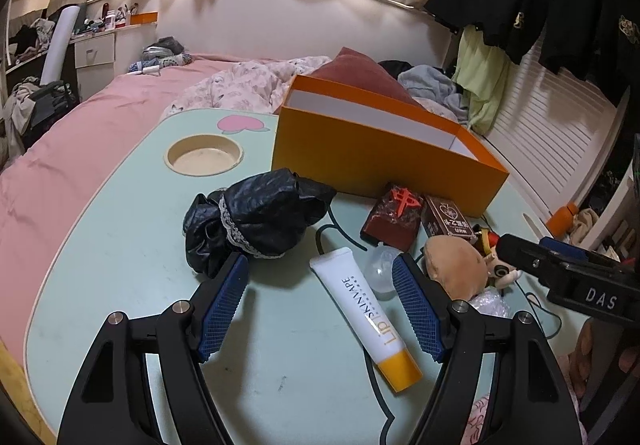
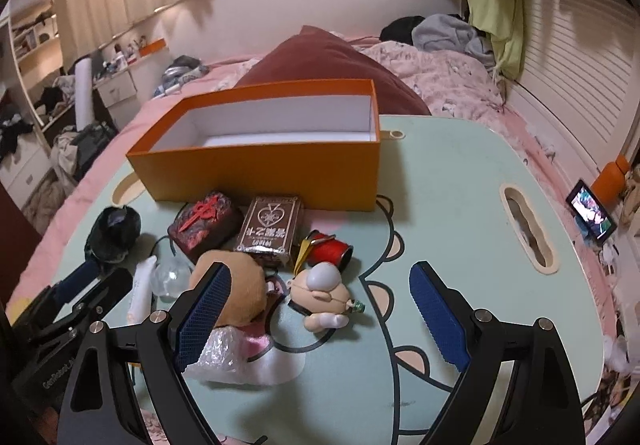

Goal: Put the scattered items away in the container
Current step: 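Reach into the box and grasp the silver cone with the left gripper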

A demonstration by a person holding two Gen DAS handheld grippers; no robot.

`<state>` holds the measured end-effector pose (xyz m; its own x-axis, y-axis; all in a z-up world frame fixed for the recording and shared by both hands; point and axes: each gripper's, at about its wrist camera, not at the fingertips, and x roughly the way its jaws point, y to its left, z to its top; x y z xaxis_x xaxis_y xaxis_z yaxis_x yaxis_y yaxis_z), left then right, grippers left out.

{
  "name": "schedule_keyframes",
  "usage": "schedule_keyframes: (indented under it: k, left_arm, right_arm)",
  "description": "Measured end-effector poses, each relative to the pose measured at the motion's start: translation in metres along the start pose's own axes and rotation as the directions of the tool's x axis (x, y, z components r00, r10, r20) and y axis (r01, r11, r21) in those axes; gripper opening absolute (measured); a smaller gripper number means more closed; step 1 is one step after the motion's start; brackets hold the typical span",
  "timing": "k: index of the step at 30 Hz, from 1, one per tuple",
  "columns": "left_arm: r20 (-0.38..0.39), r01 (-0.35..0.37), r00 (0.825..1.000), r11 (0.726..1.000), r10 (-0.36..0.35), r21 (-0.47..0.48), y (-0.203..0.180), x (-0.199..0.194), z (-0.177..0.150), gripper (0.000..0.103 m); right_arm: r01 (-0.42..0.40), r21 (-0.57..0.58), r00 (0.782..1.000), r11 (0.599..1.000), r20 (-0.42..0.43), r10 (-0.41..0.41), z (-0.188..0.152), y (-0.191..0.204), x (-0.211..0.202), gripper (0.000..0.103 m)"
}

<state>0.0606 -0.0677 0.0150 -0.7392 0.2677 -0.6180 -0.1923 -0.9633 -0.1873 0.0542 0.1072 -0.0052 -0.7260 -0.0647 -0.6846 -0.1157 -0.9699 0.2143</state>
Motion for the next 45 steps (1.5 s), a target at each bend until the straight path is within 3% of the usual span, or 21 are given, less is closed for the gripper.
schedule_keyframes:
  k: [4,7,10,12,14,18,21,33,36,40,42,45]
  left_arm:
    - [-0.009,0.022,1.000,1.000,-0.022,0.007,0.000,0.001,0.002,0.075]
    - [-0.059,0.101,0.993,0.994,-0.099,0.043,-0.001,0.006,0.019,0.075]
    - [0.000,0.085,0.996,0.990,-0.085,0.111,-0.008,0.000,0.062,0.075]
    - [0.023,0.022,0.999,0.987,-0.026,0.161,-0.015,0.004,0.096,0.075]
    - [-0.020,-0.031,0.999,0.982,0.036,0.184,-0.020,0.023,0.130,0.075]
    - [-0.133,0.020,0.991,0.993,-0.004,0.120,-0.018,0.061,0.161,0.075]
    - [-0.191,0.004,0.981,0.994,0.018,0.113,-0.019,0.083,0.163,0.075]
    - [-0.237,0.003,0.971,0.982,0.043,0.190,-0.037,0.092,0.149,0.075]
    - [-0.303,0.024,0.951,0.969,0.054,0.246,-0.046,0.097,0.154,0.075]
    - [-0.414,0.028,0.905,0.956,0.101,0.293,-0.057,0.106,0.161,0.075]
    - [-0.455,0.018,0.881,0.949,0.133,0.313,-0.062,0.112,0.164,0.075]
    - [-0.475,-0.020,0.863,0.949,0.175,0.314,-0.066,0.121,0.169,0.075]
  right_arm:
    - [-0.007,-0.019,1.000,1.000,-0.021,0.007,-0.002,0.003,0.005,0.091]
    - [-0.018,-0.051,1.000,0.999,-0.018,0.017,0.005,0.007,0.002,0.091]
    - [-0.003,-0.091,0.999,0.996,0.044,0.007,0.032,0.012,-0.006,0.091]
    - [0.028,-0.104,0.998,0.994,0.066,-0.021,0.059,0.015,-0.005,0.091]
    - [0.038,-0.098,0.997,0.994,0.066,-0.032,0.087,0.013,0.003,0.091]
    - [0.064,-0.070,0.995,0.996,0.075,-0.059,0.118,0.008,0.020,0.091]
    - [0.067,-0.060,0.997,0.996,0.037,-0.065,0.124,0.004,0.035,0.091]
    - [0.066,-0.102,0.998,0.993,0.005,-0.066,0.114,0.008,0.043,0.091]
    - [0.081,-0.115,0.997,0.990,0.029,-0.078,0.113,0.007,0.036,0.091]
    - [0.125,-0.136,0.990,0.983,0.075,-0.116,0.110,0.004,0.025,0.091]
    - [0.122,-0.127,0.990,0.984,0.084,-0.111,0.107,-0.001,0.021,0.091]
    - [0.112,-0.110,0.990,0.988,0.094,-0.102,0.104,-0.008,0.016,0.091]
